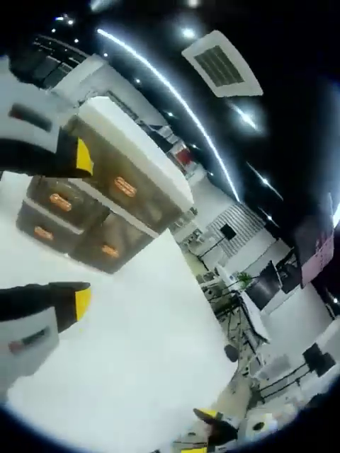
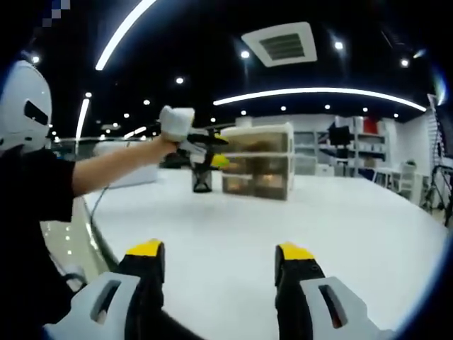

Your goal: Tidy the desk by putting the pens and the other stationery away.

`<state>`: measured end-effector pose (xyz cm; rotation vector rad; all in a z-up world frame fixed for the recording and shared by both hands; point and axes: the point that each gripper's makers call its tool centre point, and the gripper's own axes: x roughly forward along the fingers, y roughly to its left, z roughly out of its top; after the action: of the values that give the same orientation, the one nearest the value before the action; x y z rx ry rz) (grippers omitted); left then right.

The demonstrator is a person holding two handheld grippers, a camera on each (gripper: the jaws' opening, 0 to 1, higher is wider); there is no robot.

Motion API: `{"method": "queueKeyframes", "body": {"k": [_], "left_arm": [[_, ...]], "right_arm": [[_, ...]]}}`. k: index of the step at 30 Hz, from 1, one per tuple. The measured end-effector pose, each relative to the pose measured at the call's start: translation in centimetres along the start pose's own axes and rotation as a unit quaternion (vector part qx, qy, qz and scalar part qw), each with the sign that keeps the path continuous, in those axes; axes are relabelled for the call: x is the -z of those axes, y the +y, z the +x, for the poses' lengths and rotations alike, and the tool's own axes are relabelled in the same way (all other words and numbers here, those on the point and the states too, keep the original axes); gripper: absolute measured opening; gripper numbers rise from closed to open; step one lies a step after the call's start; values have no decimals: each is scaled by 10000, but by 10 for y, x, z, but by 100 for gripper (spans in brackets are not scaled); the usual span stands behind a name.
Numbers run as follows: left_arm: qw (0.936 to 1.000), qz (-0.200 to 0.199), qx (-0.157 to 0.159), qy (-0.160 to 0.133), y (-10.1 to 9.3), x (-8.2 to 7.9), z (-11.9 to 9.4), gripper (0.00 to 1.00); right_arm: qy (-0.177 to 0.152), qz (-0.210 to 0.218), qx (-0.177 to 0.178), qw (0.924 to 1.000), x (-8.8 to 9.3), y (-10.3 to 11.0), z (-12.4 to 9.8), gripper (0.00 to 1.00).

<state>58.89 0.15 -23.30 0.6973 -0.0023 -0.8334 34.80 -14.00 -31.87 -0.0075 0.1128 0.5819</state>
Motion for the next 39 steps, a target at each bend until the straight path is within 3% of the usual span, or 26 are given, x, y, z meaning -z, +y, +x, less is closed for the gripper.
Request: {"method": "queueKeyframes", "body": {"k": [9, 16, 21, 24, 28, 39], "left_arm": [[9926, -1083, 130, -535, -29, 2, -79, 68], [9902, -1229, -160, -635, -40, 18, -148, 68], [9765, -1946, -441, -820, -49, 34, -190, 69], [9733, -2048, -760, -710, -53, 51, -212, 70], [9689, -2194, -979, -585, -60, 66, -232, 70], [9483, -2850, -1280, -559, -74, 88, -281, 79]], "right_arm": [[-105, 59, -61, 9999, -9, -9, 7, 66], [-93, 85, -29, 9999, -11, -18, 8, 68], [-30, 10, 44, 10000, -14, -25, 7, 69], [-11, -33, 96, 9999, -18, -29, 6, 70], [-48, -71, 91, 9999, -25, -29, 3, 70], [-93, 31, 204, 9997, -29, -40, -25, 73]]}}
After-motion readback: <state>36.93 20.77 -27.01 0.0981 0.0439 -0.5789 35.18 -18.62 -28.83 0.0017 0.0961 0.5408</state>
